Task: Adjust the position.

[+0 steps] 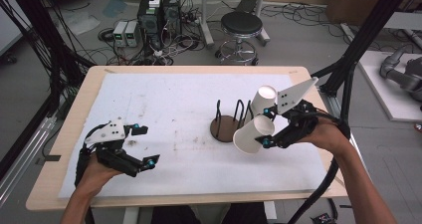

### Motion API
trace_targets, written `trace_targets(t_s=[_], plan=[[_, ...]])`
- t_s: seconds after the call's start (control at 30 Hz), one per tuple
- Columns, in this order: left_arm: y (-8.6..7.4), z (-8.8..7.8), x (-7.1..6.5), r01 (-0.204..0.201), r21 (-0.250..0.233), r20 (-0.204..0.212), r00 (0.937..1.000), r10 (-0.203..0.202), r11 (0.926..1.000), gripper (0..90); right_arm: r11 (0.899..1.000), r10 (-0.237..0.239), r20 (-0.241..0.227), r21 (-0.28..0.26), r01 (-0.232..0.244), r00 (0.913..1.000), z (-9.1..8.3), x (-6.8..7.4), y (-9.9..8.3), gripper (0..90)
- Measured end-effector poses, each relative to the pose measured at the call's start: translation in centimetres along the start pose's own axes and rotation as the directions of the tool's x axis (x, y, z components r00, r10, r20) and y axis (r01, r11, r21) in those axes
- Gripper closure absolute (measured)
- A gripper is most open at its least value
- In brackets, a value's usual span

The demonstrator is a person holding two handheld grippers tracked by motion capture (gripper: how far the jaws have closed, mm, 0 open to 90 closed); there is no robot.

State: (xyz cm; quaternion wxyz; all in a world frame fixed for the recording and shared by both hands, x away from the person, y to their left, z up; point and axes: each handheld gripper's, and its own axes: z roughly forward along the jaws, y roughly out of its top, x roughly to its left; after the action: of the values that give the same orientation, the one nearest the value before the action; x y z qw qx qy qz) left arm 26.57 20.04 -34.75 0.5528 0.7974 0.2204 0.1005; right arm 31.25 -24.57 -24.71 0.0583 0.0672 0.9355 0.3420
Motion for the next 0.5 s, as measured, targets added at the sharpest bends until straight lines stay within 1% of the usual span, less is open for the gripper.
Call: trace_targets(t_s=[0.17, 0.23, 0.3, 0.33, 0.37, 0.4, 0.43, 0.47, 0.5], plan=[[0.7, 0.5, -0.2, -0.015, 0.010, 0.033, 0.9994, 0.014, 0.9998, 1.8, 1.000, -0.009, -0.003, -0.002, 0.009, 1.0000, 0.4, 0.1, 0.4, 34.5], [0.9, 0.8, -0.3, -0.016, 0.011, 0.045, 0.9988, 0.016, 0.9998, 1.8, 1.000, -0.012, -0.008, -0.012, 0.012, 0.9999, 0.5, 0.2, 0.6, 34.5], [0.9, 0.9, -0.3, -0.016, 0.011, 0.052, 0.9985, 0.015, 0.9998, 1.8, 1.000, -0.014, -0.012, -0.025, 0.014, 0.9998, 0.7, 0.2, 0.7, 34.5], [1.1, 1.3, -0.4, -0.016, 0.009, 0.067, 0.9976, 0.016, 0.9998, 1.8, 0.999, -0.014, -0.014, -0.033, 0.013, 0.9998, 0.7, 0.2, 0.8, 34.5], [1.1, 1.4, -0.4, -0.021, 0.010, 0.073, 0.9971, 0.020, 0.9997, 1.8, 0.999, -0.016, -0.018, -0.042, 0.015, 0.9997, 0.8, 0.3, 0.9, 34.5], [1.1, 1.4, -0.4, -0.021, 0.010, 0.073, 0.9971, 0.020, 0.9997, 1.8, 0.999, -0.016, -0.018, -0.042, 0.015, 0.9997, 0.8, 0.3, 0.9, 34.5], [1.2, 1.6, -0.4, -0.018, 0.004, 0.081, 0.9965, 0.018, 0.9998, 1.8, 0.998, -0.019, -0.022, -0.065, 0.017, 0.9996, 0.9, 0.3, 1.0, 34.6], [1.3, 1.9, -0.4, -0.024, 0.004, 0.093, 0.9954, 0.023, 0.9997, 1.8, 0.997, -0.017, -0.021, -0.073, 0.016, 0.9996, 1.0, 0.3, 1.0, 34.5], [1.3, 1.9, -0.4, -0.024, 0.004, 0.093, 0.9954, 0.023, 0.9997, 1.7, 0.997, -0.015, -0.023, -0.078, 0.013, 0.9996, 1.1, 0.3, 1.0, 34.5]])
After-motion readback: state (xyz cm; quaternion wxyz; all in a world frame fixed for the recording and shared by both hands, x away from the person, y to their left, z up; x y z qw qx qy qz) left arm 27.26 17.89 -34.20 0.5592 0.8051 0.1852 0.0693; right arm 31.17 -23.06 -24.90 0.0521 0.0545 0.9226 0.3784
